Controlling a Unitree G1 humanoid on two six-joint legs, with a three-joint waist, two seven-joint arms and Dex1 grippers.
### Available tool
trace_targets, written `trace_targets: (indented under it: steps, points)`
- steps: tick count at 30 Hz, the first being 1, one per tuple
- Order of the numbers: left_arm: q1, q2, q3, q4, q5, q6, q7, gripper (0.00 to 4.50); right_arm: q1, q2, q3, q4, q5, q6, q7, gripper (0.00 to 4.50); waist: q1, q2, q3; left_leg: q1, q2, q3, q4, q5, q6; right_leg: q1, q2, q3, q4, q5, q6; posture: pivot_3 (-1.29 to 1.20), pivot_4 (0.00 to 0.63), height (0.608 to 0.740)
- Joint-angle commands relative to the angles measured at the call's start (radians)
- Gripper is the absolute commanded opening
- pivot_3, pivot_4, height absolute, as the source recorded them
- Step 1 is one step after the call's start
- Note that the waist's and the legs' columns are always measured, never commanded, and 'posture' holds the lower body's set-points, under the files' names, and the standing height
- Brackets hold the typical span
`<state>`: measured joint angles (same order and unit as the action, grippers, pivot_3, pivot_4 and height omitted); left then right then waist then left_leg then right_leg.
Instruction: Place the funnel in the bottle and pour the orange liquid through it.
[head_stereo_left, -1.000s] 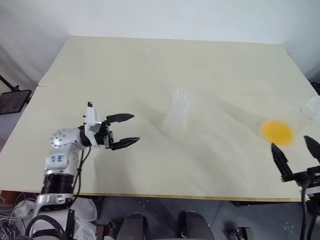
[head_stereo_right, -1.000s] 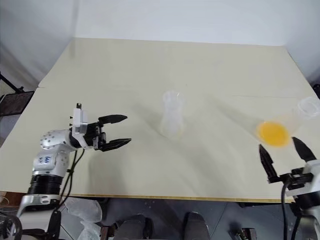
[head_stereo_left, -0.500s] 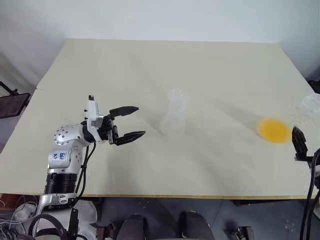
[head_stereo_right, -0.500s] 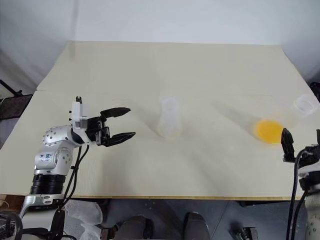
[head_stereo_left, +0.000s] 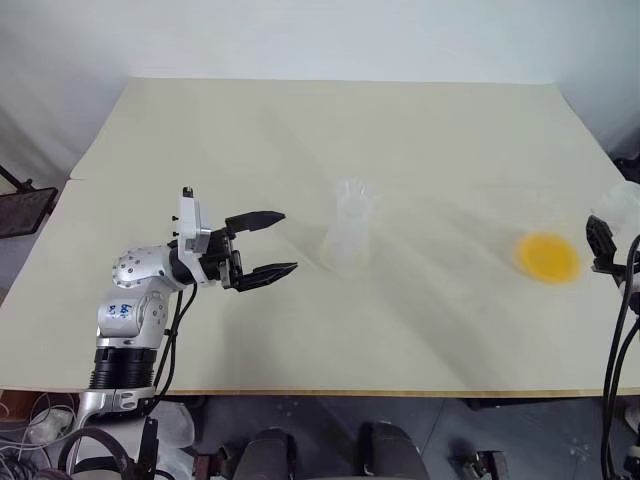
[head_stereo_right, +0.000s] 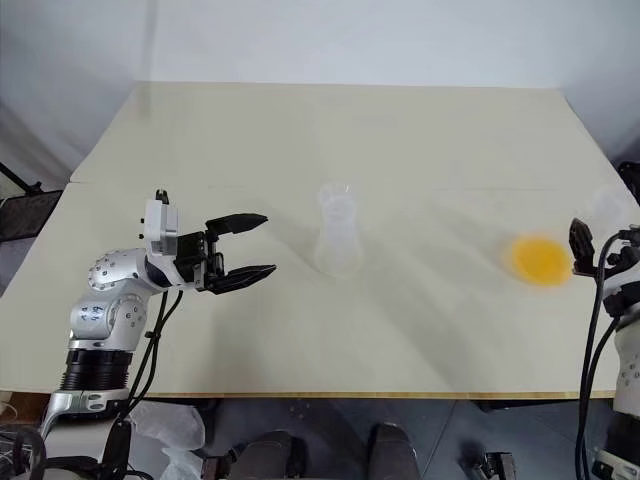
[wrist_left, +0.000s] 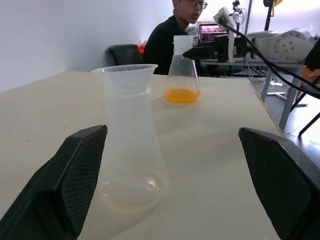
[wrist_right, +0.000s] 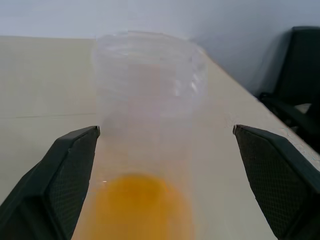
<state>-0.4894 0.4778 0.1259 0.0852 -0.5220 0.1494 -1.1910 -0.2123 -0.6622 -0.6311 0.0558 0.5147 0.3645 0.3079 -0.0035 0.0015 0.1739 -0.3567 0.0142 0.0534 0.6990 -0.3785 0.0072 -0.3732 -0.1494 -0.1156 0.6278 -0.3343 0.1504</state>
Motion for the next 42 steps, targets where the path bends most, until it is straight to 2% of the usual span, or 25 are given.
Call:
trace_targets:
  steps: [1,13,15,19,21,29,35,38,42]
  points:
    - [0.01,-0.006,0.007,-0.044,-0.019,-0.02,0.013,4.48,-0.046,-0.042,-0.001,0.036,0.008,0.009,0.036,4.5,0.002,0.0,0.0,0.0,0.0,0.0,0.0,0.0,0.0,0.0,0.0,0.0,0.0,0.0,0.0,0.0,0.15,0.74]
    - [0.037,-0.004,0.015,-0.062,-0.02,-0.029,0.033,4.48,-0.151,-0.041,0.023,0.153,-0.026,-0.08,0.09,4.5,0.0,0.0,0.0,-0.001,0.0,0.0,0.0,0.0,0.0,0.0,0.0,-0.001,-0.001,0.0,0.0,0.0,0.15,0.74]
    - [0.04,-0.004,0.015,-0.063,-0.02,-0.03,0.035,4.5,-0.161,-0.037,0.023,0.167,-0.026,-0.097,0.098,4.08,0.0,0.0,0.0,-0.001,0.0,0.0,0.0,0.0,0.0,0.0,0.0,-0.001,0.0,0.0,0.0,0.0,0.15,0.74]
    - [0.044,-0.004,0.015,-0.065,-0.02,-0.034,0.042,4.5,-0.168,-0.036,0.036,0.189,-0.033,-0.109,0.11,2.83,0.0,0.0,0.0,-0.001,0.0,0.0,0.0,0.0,0.0,0.0,0.0,-0.001,-0.001,0.0,0.0,0.0,0.15,0.74]
    - [0.045,-0.005,0.014,-0.065,-0.019,-0.036,0.045,4.5,-0.172,-0.033,0.037,0.192,-0.028,-0.104,0.111,2.46,0.0,0.0,0.0,-0.001,0.0,0.0,0.0,0.0,0.0,0.0,0.0,-0.001,-0.001,0.0,0.0,0.0,0.15,0.74]
    - [0.038,-0.009,0.018,-0.048,-0.016,-0.053,0.056,4.5,-0.216,-0.032,0.062,0.104,0.019,-0.056,0.129,2.46,-0.001,0.0,0.0,-0.001,0.0,0.0,0.0,0.0,0.0,-0.001,0.0,-0.001,-0.001,0.0,0.0,0.0,0.15,0.74]
    - [0.04,-0.015,0.015,-0.042,-0.014,-0.062,0.061,4.5,-0.282,-0.014,0.087,0.016,0.036,-0.014,0.079,2.46,-0.001,0.001,0.001,-0.002,0.0,-0.001,0.0,0.0,0.0,-0.001,0.0,-0.001,0.0,0.0,0.0,0.0,0.15,0.74]
    - [0.048,-0.02,0.017,-0.042,-0.012,-0.069,0.067,4.5,-0.332,-0.025,0.205,-0.096,0.035,0.125,0.063,2.46,-0.001,0.001,0.001,-0.002,0.0,-0.001,0.0,0.0,0.0,-0.001,0.0,-0.001,-0.001,0.0,0.0,0.0,0.15,0.74]
    - [0.058,-0.024,0.023,-0.046,-0.009,-0.073,0.085,4.5,-0.359,-0.073,0.404,-0.217,-0.2,0.128,-0.01,2.46,-0.002,0.001,0.001,-0.002,0.0,-0.002,0.0,0.0,0.0,-0.002,0.0,-0.001,0.0,0.0,0.0,0.0,0.15,0.74]
